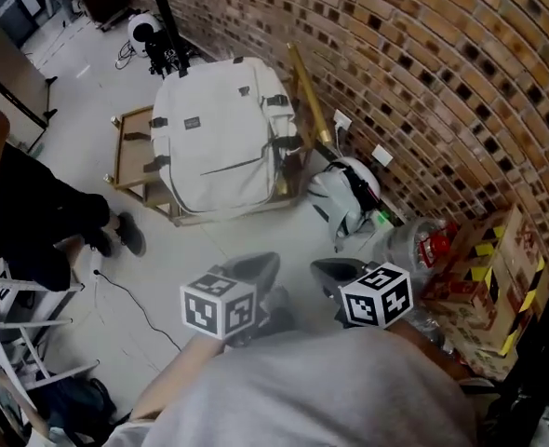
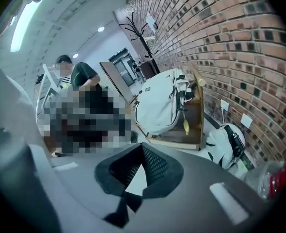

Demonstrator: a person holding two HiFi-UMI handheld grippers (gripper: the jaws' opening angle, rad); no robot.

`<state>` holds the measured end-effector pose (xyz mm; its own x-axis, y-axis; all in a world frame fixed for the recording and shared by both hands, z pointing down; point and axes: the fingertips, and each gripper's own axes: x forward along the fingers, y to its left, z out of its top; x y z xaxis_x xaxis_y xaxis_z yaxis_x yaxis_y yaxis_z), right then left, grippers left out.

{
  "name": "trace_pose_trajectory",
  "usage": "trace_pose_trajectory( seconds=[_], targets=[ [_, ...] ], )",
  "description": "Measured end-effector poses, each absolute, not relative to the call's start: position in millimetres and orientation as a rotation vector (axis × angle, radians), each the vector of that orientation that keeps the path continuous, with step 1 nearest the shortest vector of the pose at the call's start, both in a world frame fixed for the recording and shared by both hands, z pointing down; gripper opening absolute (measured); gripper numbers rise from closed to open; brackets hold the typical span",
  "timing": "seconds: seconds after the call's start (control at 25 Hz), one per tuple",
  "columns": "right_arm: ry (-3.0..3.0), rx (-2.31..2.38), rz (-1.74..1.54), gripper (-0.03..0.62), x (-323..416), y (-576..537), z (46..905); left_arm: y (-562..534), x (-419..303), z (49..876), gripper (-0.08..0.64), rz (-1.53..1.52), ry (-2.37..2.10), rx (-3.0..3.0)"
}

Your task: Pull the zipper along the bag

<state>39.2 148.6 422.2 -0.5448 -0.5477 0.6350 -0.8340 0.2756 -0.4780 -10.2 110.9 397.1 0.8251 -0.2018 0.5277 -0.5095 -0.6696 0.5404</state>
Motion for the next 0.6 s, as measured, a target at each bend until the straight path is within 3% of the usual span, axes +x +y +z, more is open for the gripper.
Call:
trace_pose_trajectory(
  seconds=[0.2,0.6],
  targets=[
    [-2.245,1.272,1.105,-0.002,34.8,69.7,412.0,41.2,-24.6,397.0,0.0,0.565,-0.559,2.298],
    [-2.213,1.289,1.2,-0.002,63.6,21.6,433.0,-16.9,-5.9,423.3,0.0,0.593,-0.56,2.23]
  ],
)
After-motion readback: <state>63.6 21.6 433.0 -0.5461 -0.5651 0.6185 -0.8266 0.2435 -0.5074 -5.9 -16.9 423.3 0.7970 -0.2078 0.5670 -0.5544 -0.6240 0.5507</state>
